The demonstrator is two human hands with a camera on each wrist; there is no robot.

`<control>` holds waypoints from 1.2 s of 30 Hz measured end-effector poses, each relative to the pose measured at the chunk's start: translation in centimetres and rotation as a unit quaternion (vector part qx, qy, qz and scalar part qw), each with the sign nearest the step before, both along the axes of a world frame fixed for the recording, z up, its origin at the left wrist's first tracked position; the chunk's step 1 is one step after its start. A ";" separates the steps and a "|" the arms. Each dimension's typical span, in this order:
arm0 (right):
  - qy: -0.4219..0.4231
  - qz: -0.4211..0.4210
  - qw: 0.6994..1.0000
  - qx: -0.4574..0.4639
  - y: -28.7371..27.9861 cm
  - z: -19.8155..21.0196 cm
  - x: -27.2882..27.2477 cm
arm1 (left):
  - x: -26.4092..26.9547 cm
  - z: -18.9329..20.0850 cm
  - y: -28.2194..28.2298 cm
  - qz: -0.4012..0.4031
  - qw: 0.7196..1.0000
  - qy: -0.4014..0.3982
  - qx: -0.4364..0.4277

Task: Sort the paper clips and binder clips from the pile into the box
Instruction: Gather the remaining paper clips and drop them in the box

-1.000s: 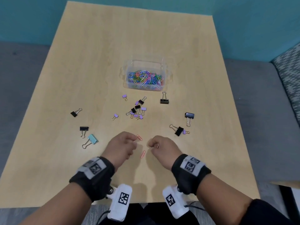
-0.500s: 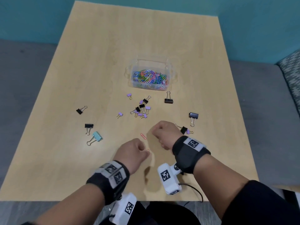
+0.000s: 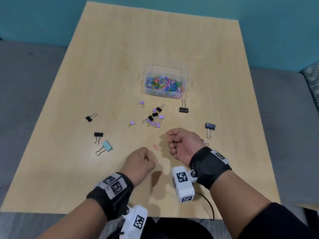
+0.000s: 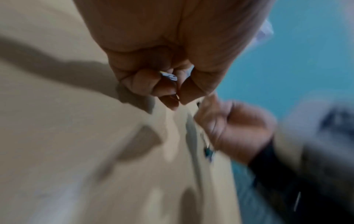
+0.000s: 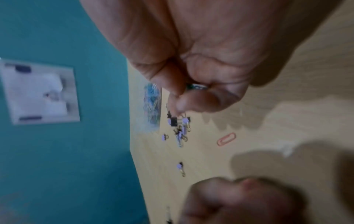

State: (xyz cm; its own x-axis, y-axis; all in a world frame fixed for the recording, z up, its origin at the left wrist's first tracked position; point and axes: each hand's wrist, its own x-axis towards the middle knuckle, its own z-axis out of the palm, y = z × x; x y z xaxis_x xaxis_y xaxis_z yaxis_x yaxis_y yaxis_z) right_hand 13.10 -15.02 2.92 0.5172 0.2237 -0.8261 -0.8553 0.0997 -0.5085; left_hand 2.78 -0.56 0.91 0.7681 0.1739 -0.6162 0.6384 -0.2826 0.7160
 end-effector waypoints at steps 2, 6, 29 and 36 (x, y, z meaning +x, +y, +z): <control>-0.051 0.107 0.985 -0.122 1.1 -0.2 0.0 | 0.1 0.2 1.5 0.144 0.979 0.032 -0.139; -0.294 0.458 0.774 -0.325 2.7 -0.9 -1.0 | 1.2 0.8 4.1 0.266 0.933 0.029 -0.240; -0.365 0.460 0.754 -0.295 2.3 -1.3 -0.8 | 24.3 5.9 3.4 0.135 0.977 -0.079 -0.147; -0.049 0.057 0.995 -0.062 1.1 -1.8 1.1 | 23.5 6.0 5.5 0.057 0.986 -0.155 0.013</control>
